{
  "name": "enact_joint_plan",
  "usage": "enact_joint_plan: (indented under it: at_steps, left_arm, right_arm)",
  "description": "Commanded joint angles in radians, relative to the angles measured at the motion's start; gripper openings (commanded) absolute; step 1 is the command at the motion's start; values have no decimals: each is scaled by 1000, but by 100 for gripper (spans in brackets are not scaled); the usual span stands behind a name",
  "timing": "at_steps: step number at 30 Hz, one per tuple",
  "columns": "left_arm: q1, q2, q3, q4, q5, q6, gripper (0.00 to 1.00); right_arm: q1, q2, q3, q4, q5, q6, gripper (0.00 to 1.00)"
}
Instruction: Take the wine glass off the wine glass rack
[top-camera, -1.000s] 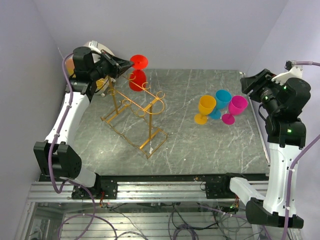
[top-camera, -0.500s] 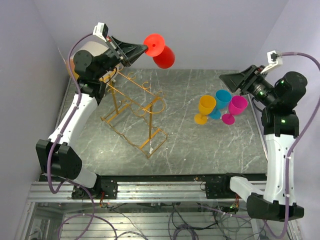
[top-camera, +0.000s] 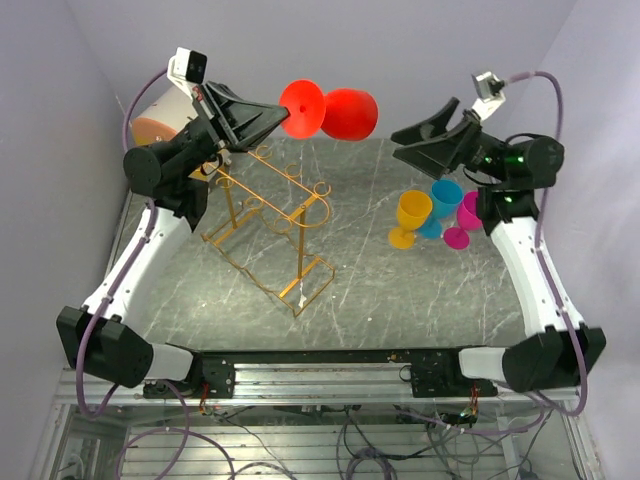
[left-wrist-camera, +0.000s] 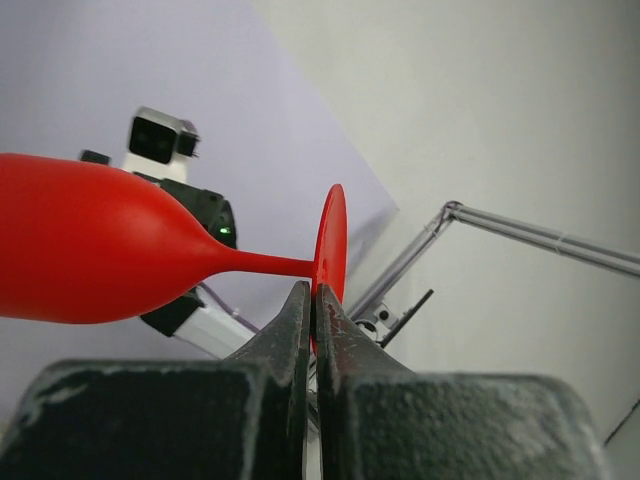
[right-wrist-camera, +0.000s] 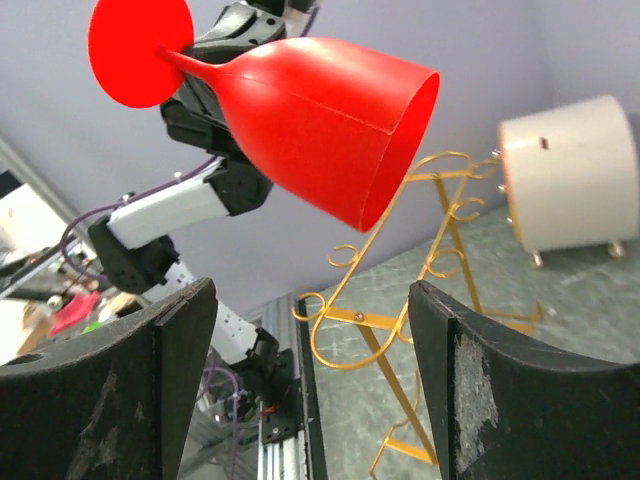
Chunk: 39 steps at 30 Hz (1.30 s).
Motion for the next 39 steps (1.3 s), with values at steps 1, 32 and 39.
enact_joint_plan:
  at_steps: [1, 32, 39]
  left_arm:
    - [-12, -39, -26, 146, -1, -63, 7]
    - [-16, -160, -121, 60, -12, 6, 18]
    - [-16, -325, -88, -607, -93, 486, 42]
  right_arm:
    - [77, 114, 63, 421, -45, 219, 76]
    - [256, 211, 106, 749, 5, 391, 0]
    - [257, -99, 111, -181, 108, -284, 0]
